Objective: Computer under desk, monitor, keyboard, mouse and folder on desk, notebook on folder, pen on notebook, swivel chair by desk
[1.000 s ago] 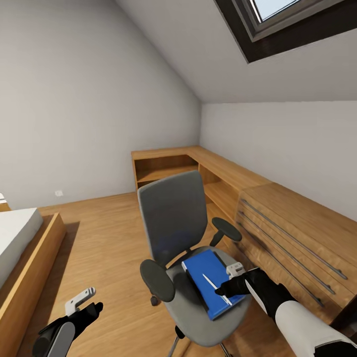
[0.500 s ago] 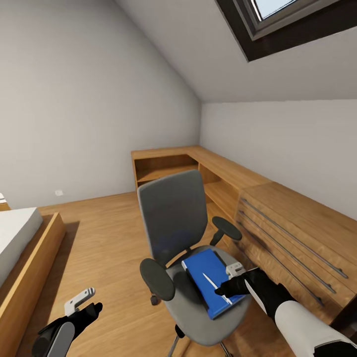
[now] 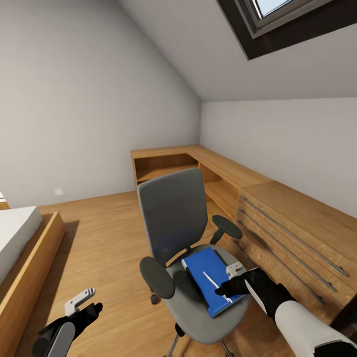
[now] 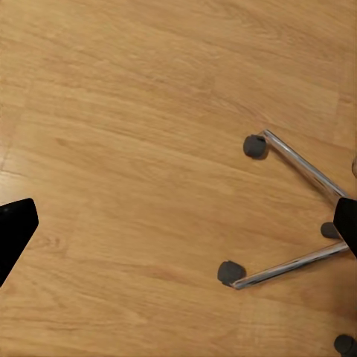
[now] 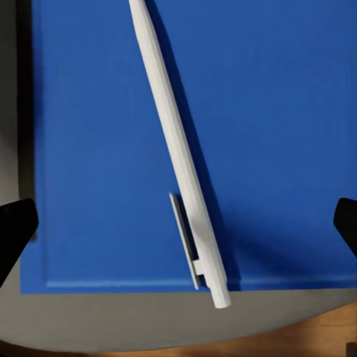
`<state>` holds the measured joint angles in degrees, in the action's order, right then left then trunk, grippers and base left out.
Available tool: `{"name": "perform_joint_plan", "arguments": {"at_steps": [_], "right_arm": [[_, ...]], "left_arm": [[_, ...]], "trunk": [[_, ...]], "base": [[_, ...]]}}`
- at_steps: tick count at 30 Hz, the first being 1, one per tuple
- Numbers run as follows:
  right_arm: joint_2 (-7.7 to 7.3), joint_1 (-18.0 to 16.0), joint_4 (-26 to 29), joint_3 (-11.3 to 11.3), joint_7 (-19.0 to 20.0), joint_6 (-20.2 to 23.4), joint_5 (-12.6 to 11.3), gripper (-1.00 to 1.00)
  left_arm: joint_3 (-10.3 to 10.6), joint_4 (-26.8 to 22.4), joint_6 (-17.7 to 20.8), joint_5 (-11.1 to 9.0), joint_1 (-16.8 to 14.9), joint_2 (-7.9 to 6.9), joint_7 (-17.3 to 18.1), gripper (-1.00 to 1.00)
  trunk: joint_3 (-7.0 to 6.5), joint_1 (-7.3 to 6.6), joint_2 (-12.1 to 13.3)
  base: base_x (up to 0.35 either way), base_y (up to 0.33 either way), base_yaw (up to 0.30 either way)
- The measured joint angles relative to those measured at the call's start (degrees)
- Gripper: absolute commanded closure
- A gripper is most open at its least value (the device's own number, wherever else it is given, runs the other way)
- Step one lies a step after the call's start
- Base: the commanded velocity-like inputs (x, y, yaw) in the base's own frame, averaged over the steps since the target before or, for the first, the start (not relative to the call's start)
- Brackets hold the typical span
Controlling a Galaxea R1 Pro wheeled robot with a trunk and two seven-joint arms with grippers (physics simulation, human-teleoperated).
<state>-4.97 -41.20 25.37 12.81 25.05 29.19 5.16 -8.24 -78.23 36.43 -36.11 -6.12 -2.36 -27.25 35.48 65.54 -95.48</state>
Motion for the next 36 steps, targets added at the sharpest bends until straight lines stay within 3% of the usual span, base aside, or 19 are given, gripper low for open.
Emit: {"name": "perform_joint_plan", "arguments": {"at_steps": [3, 10, 15, 20, 36], "right_arm": [[0.00, 0.0, 0.0, 0.0, -0.1, 0.0, 0.0, -1.00], [0.00, 0.0, 0.0, 0.0, -0.1, 0.0, 0.0, -1.00], [0.00, 0.0, 0.0, 0.0, -0.2, 0.0, 0.0, -1.00], [0.00, 0.0, -0.1, 0.0, -0.2, 0.0, 0.0, -1.00], [0.00, 0.0, -0.1, 0.0, -0.2, 0.0, 0.0, -1.00]], "left_arm": [[0.0, 0.0, 0.0, -0.1, 0.0, -0.02, 0.1, -1.00], [0.0, 0.0, 0.0, 0.0, 0.0, 0.00, -0.1, -1.00], [-0.1, 0.0, 0.0, 0.0, 0.0, -0.12, 0.2, -1.00], [0.0, 0.0, 0.0, 0.0, 0.0, -0.05, 0.0, -1.00], [-0.1, 0.0, 0.0, -0.1, 0.0, -0.07, 0.1, -1.00]], "trunk": [[0.00, 0.00, 0.0], [1.25, 1.53, -2.8], [1.26, 1.54, -2.8], [2.15, 2.63, -4.8], [2.51, 3.07, -5.6]], "base": [[0.000, 0.000, 0.000], [0.000, 0.000, 0.000], [0.000, 0.000, 0.000], [0.000, 0.000, 0.000], [0.000, 0.000, 0.000]]}}
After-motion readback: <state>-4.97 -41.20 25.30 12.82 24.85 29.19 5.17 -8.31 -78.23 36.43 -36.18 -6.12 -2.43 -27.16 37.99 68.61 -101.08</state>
